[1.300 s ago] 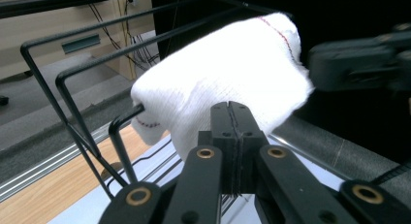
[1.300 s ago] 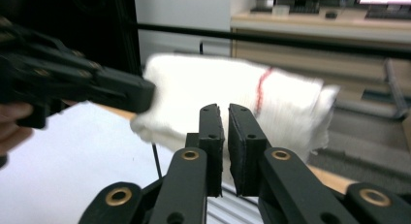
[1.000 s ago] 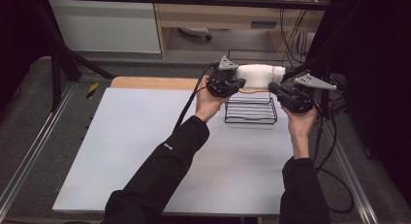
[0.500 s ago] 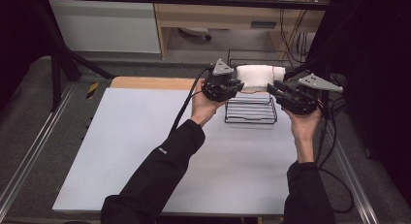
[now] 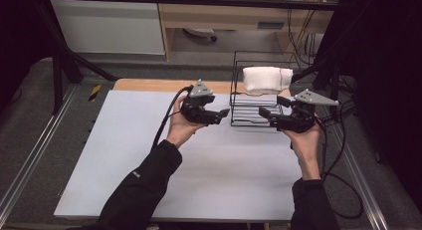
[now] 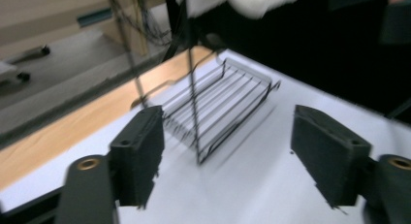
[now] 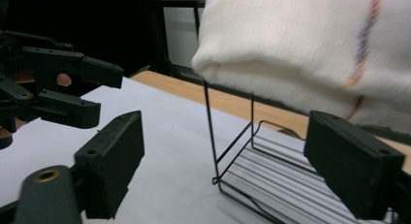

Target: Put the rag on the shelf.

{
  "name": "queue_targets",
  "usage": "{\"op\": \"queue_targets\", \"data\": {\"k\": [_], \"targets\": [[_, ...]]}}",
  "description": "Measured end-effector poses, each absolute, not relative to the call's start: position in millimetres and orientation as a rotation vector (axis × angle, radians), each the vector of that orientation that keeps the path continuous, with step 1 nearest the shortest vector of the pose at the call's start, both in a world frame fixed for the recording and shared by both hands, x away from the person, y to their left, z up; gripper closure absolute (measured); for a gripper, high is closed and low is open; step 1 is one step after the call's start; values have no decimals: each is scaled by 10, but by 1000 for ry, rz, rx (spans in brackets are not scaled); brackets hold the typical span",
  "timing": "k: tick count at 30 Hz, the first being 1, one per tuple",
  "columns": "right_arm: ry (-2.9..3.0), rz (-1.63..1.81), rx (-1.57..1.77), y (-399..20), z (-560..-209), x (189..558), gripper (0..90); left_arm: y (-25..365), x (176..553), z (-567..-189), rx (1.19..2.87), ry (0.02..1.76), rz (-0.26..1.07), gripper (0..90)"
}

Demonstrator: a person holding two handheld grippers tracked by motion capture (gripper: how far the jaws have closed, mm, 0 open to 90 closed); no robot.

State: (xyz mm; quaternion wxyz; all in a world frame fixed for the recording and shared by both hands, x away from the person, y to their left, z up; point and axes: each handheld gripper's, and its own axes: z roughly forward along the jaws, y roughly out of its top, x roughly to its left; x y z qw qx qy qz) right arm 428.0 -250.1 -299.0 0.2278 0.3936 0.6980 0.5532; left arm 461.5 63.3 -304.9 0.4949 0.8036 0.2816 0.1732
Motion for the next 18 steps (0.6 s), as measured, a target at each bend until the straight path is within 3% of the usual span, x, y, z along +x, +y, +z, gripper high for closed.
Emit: {"op": "queue_targets", "data": {"k": [10, 18], "targets": [[2017, 1507, 1089, -2342, -3268, 4205, 24, 1270, 4410, -3421, 1999, 792, 426, 83], [2074, 1482, 1063, -2265, -3444, 4126, 5, 1780, 4196, -3696, 1995, 878, 429, 52]]}}
